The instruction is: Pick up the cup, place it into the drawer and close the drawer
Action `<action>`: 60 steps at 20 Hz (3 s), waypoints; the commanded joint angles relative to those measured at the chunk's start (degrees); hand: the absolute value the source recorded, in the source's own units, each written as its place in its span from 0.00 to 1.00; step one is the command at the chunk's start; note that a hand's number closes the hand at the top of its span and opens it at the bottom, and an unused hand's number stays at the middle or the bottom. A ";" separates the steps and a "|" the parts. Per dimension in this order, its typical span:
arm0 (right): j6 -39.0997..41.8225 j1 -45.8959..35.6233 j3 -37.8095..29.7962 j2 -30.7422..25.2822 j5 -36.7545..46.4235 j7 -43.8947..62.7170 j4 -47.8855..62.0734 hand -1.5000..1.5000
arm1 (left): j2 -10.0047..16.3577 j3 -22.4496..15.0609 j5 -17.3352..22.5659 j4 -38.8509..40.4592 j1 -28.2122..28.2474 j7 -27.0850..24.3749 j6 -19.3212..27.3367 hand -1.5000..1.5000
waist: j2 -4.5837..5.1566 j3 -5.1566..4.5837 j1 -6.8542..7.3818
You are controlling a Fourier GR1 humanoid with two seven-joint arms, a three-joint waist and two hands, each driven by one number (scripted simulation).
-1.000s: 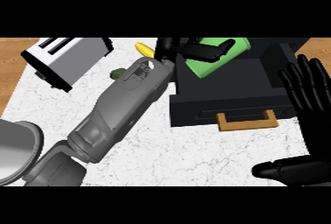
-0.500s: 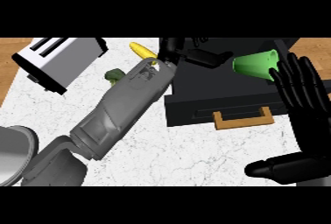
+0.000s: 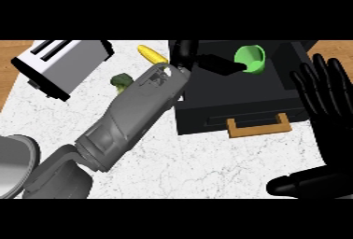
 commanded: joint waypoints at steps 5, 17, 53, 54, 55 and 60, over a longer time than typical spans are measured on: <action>2.85 0.68 -1.55 -1.03 -4.18 -0.49 2.25 0.00 | 0.00 3.55 7.18 -6.06 -0.67 -5.09 -2.05 0.00 | -0.77 -0.01 2.97; 11.57 8.26 -1.06 -9.00 0.56 0.11 -5.66 1.00 | 8.29 9.63 8.04 -18.21 11.37 -3.52 -4.40 0.00 | -2.05 -0.09 7.18; -4.78 -6.65 17.93 -9.13 58.75 -21.79 41.11 0.00 | 33.46 25.15 11.05 -62.18 65.83 2.25 -21.68 0.00 | -1.33 -0.05 6.74; -6.60 -8.76 18.43 -8.31 60.64 -21.94 46.32 0.00 | 32.47 22.31 9.21 -65.68 70.09 -0.09 -20.93 0.00 | -1.29 -0.03 7.52; -4.90 -10.70 17.67 -8.63 60.03 -22.39 47.40 0.00 | 33.50 25.82 10.78 -58.94 67.74 -0.68 -26.95 0.00 | -1.22 -0.07 6.84; -8.03 -15.27 13.30 -9.16 59.95 -30.33 60.68 0.00 | 32.51 28.45 9.71 -61.39 71.90 0.10 -29.45 0.00 | -1.27 -0.05 6.79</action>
